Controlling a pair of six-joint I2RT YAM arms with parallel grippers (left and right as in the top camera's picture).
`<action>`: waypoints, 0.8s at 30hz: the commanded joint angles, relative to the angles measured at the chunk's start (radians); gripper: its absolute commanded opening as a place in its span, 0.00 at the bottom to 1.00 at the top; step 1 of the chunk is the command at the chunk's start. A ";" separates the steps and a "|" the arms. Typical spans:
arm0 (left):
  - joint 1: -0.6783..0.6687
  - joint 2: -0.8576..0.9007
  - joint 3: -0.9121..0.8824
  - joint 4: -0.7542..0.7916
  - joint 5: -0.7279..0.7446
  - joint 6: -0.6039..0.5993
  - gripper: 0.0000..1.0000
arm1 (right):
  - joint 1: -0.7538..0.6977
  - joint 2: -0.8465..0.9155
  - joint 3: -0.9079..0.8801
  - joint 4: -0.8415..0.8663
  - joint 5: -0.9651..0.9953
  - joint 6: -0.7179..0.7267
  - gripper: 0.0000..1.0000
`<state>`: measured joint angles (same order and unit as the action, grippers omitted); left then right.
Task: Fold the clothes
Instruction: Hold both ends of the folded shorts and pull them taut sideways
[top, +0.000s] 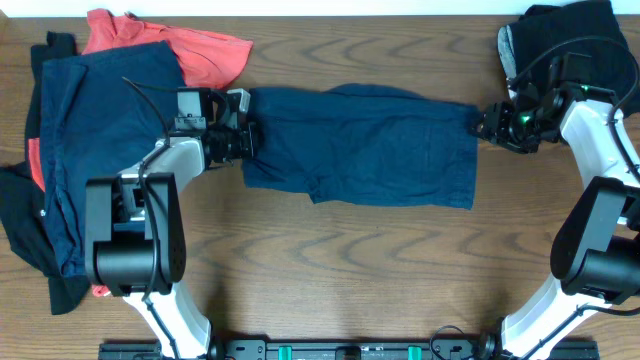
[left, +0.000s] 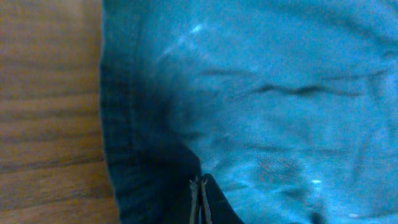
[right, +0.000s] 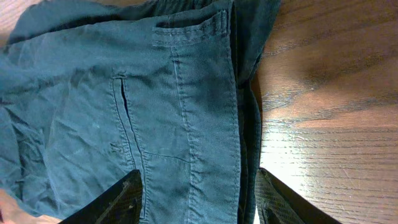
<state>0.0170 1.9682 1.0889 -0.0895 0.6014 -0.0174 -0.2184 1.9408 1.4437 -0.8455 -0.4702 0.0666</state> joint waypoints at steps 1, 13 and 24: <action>0.000 0.040 0.019 0.005 -0.012 0.020 0.06 | 0.011 0.014 0.018 -0.001 0.029 -0.010 0.55; 0.000 0.072 0.019 0.008 -0.124 -0.075 0.06 | 0.010 0.036 -0.047 0.030 0.104 0.007 0.59; 0.000 0.072 0.019 0.004 -0.124 -0.082 0.06 | 0.017 0.076 -0.187 0.190 0.104 0.016 0.58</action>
<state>0.0113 2.0052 1.1023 -0.0738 0.5606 -0.0925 -0.2188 2.0064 1.2877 -0.6754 -0.3740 0.0719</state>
